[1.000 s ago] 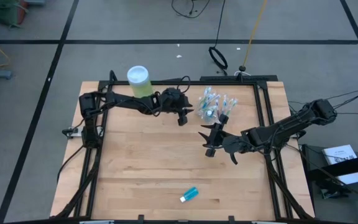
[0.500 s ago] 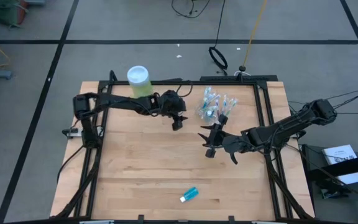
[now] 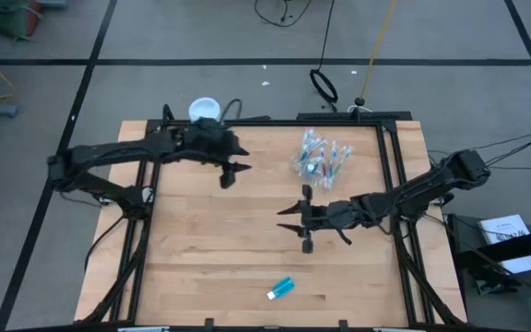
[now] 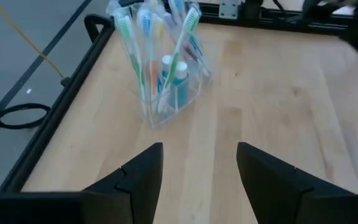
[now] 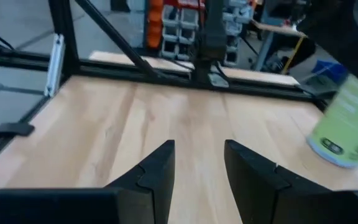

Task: Pick & Place toothbrushing station
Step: Put the blue mouthwash into the transparent organizer

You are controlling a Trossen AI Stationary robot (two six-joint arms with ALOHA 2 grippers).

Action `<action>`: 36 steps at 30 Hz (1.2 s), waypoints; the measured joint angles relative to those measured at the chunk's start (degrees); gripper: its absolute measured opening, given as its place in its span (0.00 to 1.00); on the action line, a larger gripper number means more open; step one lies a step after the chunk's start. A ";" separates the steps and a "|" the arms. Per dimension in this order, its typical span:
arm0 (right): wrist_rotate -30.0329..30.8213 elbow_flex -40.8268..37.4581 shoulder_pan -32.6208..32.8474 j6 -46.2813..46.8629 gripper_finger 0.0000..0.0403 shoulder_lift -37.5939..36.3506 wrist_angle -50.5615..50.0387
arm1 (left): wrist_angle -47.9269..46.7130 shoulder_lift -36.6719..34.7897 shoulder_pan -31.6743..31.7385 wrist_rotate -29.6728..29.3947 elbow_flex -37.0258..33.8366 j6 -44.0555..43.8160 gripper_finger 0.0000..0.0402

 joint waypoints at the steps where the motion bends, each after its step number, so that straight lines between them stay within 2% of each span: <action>1: -0.58 0.02 -0.31 -0.31 0.32 1.13 1.57 | -0.73 -1.55 -0.13 0.00 -0.67 -0.22 0.53; 9: -10.16 0.44 -2.42 -0.78 0.40 6.02 7.46 | -5.56 -11.28 -1.26 -0.05 -7.65 0.71 0.53; 18: -20.84 0.52 -0.64 2.95 0.53 12.68 15.68 | -4.25 -22.08 -1.49 0.00 -16.85 -2.06 0.53; 23: -21.44 0.46 3.82 5.03 0.56 21.03 16.40 | -2.60 -25.42 -2.05 -0.02 -20.91 -3.11 0.53; 28: -27.02 0.46 8.02 5.75 0.54 28.33 18.66 | -0.12 -25.83 -3.01 0.02 -22.91 -3.97 0.53; 32: -25.49 0.46 9.64 6.91 0.54 32.44 21.23 | 1.41 -25.52 -4.03 0.02 -23.55 -4.26 0.53; 36: -22.33 0.58 9.26 8.43 0.54 32.09 21.47 | 3.66 -25.53 -4.99 0.02 -23.88 -4.27 0.53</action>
